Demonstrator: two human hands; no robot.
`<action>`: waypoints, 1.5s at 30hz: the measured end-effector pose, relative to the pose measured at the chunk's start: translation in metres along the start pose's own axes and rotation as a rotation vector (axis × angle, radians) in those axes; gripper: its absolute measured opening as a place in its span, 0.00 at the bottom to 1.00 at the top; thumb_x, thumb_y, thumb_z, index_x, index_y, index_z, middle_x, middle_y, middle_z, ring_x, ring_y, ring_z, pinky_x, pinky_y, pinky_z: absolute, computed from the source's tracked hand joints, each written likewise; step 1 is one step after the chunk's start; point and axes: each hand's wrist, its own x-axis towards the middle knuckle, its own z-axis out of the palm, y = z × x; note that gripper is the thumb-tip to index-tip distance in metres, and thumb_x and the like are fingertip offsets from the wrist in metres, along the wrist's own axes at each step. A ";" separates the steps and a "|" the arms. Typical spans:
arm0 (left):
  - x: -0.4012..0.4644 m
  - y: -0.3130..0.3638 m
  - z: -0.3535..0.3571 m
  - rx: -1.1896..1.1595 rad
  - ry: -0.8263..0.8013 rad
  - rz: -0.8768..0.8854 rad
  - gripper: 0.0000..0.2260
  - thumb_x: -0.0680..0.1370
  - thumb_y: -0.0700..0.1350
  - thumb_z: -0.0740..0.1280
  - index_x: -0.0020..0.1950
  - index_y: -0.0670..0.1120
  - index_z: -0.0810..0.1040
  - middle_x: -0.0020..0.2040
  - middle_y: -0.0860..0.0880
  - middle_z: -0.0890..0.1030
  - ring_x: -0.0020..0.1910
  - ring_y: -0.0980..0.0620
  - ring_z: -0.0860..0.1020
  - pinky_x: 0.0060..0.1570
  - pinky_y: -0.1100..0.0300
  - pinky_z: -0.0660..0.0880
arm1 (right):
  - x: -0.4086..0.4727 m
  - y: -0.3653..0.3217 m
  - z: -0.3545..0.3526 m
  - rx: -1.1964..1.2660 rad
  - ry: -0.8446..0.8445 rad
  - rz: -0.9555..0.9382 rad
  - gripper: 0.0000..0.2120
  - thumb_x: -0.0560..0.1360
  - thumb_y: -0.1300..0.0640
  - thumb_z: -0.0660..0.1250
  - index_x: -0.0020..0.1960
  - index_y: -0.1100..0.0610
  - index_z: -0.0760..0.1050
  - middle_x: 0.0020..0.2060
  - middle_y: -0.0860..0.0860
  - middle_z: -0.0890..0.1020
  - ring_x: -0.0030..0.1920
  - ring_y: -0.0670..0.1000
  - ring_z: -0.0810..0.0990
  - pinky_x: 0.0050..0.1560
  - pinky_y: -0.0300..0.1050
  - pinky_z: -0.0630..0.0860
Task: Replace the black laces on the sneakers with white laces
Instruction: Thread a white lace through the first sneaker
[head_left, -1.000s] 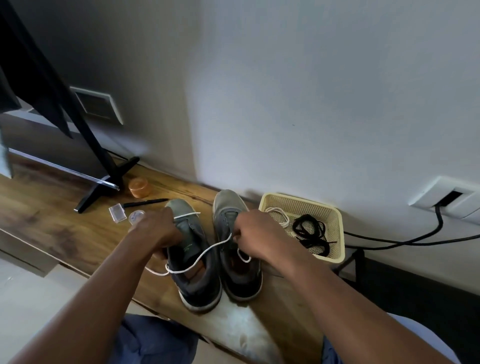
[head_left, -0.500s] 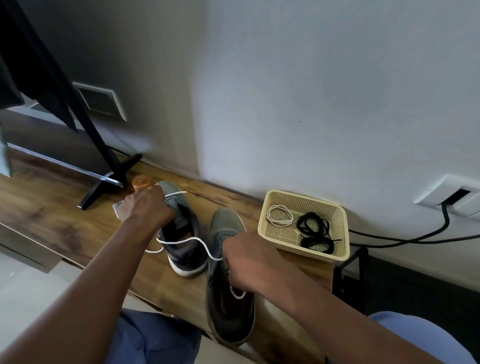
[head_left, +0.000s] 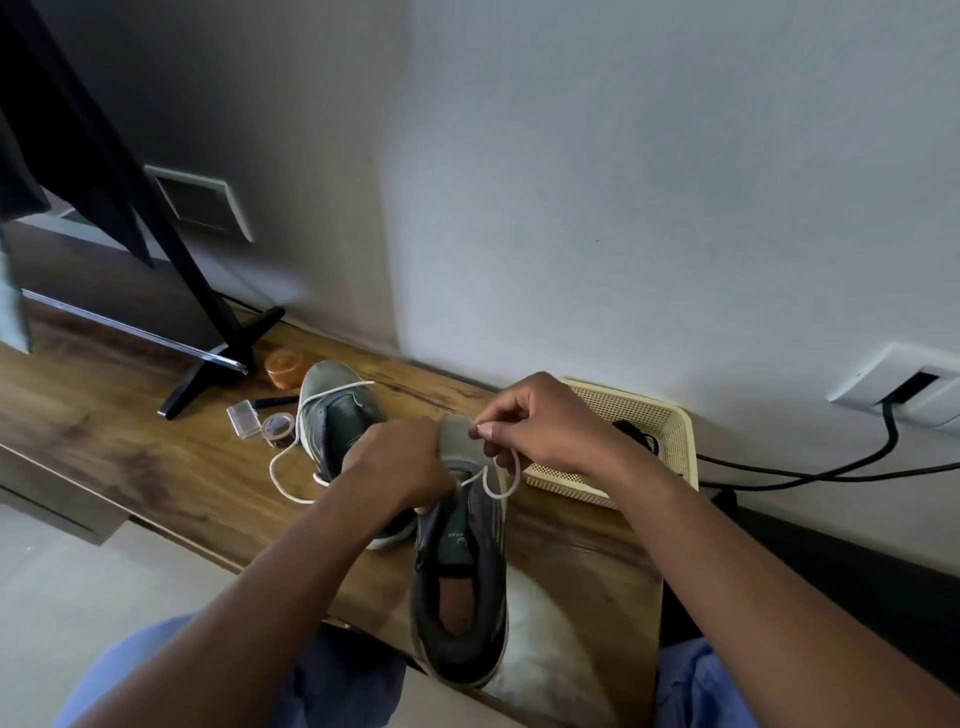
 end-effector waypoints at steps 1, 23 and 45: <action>-0.002 0.001 0.001 0.018 -0.039 -0.011 0.12 0.71 0.53 0.77 0.37 0.49 0.76 0.38 0.50 0.84 0.50 0.46 0.84 0.51 0.52 0.81 | 0.006 0.002 0.003 -0.044 0.003 0.016 0.06 0.80 0.62 0.71 0.47 0.57 0.86 0.37 0.53 0.87 0.38 0.51 0.88 0.44 0.51 0.86; -0.042 -0.024 -0.031 -0.066 -0.884 0.220 0.08 0.79 0.50 0.71 0.46 0.49 0.88 0.39 0.51 0.88 0.36 0.59 0.84 0.27 0.68 0.67 | 0.023 0.027 0.046 -0.435 -0.046 -0.079 0.05 0.72 0.59 0.72 0.39 0.50 0.84 0.35 0.42 0.84 0.40 0.44 0.83 0.39 0.40 0.77; -0.005 0.011 0.024 0.107 0.160 0.007 0.10 0.75 0.48 0.68 0.55 0.49 0.81 0.54 0.46 0.84 0.56 0.41 0.83 0.46 0.54 0.78 | 0.023 0.043 0.088 -0.502 0.226 -0.208 0.06 0.75 0.58 0.66 0.39 0.56 0.77 0.36 0.56 0.79 0.40 0.62 0.80 0.36 0.49 0.73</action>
